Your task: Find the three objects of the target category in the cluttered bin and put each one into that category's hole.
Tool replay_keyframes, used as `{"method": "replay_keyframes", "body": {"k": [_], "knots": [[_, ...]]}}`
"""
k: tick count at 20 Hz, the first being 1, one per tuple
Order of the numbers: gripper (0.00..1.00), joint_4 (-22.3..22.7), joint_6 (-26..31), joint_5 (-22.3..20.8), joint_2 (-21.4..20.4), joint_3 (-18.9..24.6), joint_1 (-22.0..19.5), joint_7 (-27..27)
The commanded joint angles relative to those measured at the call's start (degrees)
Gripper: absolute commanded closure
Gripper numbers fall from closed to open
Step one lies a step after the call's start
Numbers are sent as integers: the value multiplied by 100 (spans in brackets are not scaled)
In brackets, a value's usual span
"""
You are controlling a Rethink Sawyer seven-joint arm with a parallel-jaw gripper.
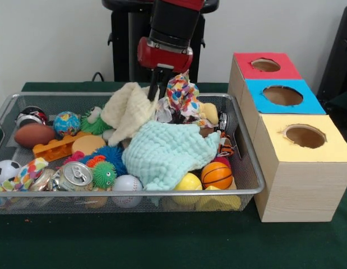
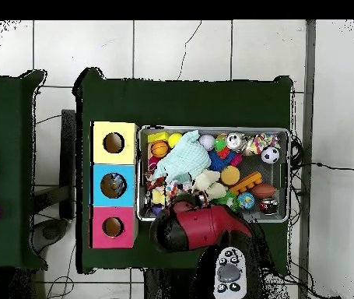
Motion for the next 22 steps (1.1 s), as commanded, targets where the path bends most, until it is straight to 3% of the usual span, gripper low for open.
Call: {"method": "replay_keyframes", "body": {"k": [1,6,13,17,22], "knots": [[100,227,361,55,12,58,-549,516],[100,73,463,-579,-211,701,-1768,-709],[100,-372,1014,-1253,-214,2142,-3573,-2253],[100,-568,1311,-1461,-171,2631,-4092,-2561],[100,-702,1490,-1691,-80,2951,-4346,-2536]]}}
